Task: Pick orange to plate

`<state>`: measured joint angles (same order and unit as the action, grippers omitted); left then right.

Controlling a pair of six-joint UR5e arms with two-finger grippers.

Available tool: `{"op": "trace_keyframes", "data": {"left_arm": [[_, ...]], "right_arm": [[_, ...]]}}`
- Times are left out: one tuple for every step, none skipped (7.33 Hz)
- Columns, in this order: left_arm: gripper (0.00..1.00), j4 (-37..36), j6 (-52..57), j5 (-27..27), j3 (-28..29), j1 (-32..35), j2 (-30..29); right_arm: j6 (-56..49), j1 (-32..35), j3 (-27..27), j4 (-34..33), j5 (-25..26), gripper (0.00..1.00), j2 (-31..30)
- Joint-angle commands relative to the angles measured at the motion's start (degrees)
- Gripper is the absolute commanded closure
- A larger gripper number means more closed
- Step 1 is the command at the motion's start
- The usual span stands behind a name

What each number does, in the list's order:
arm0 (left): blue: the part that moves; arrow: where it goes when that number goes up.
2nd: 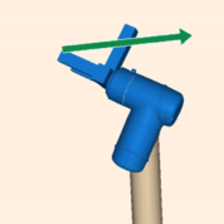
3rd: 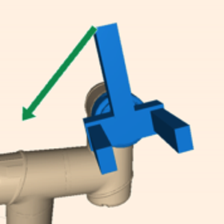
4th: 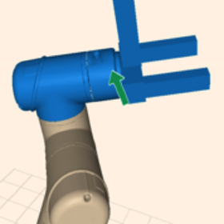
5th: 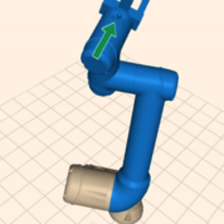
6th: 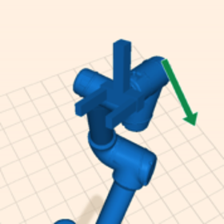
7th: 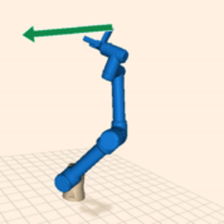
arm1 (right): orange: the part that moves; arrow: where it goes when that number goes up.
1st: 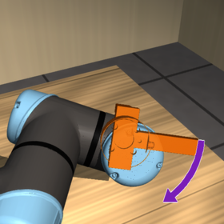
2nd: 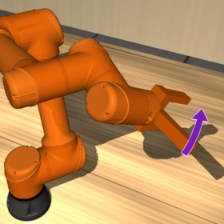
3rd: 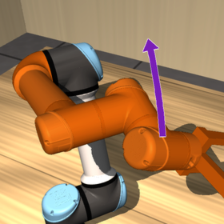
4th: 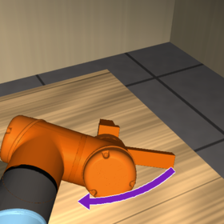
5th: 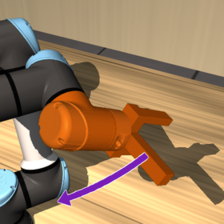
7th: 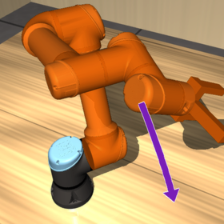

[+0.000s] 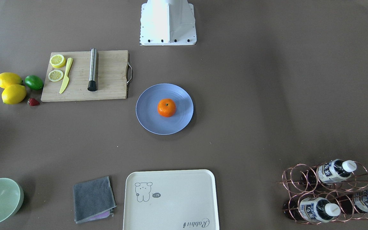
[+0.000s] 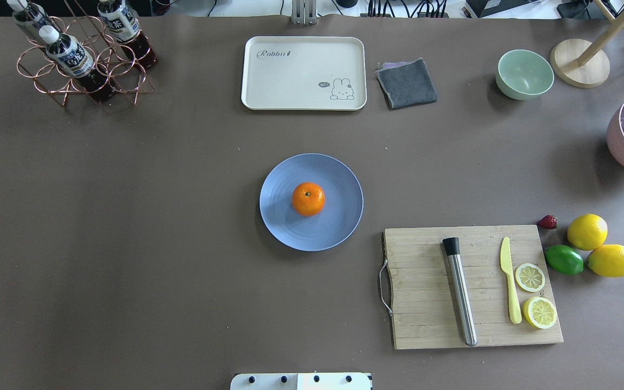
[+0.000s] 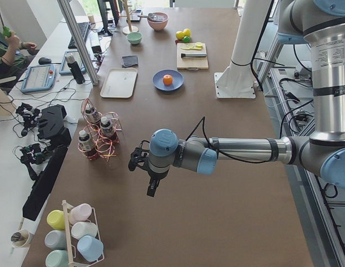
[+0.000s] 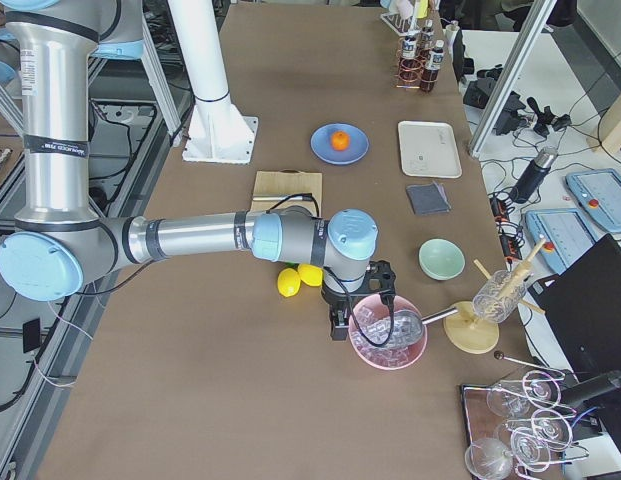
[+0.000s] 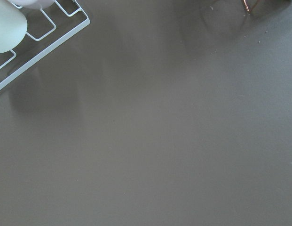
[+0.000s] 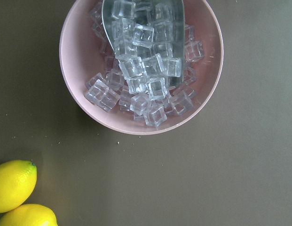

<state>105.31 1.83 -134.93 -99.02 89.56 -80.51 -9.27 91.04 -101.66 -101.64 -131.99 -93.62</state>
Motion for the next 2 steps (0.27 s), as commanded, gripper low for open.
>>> {"op": "trace_keyframes", "data": {"left_arm": [[0.02,-0.19,-0.08,-0.07,0.14,0.0,-0.43],[0.02,-0.1,-0.08,-0.07,0.05,0.0,-0.44]], "right_arm": [[-0.05,0.02,0.06,0.04,-0.11,0.0,-0.15],[-0.05,0.02,0.15,0.04,-0.11,0.0,-0.15]]}}
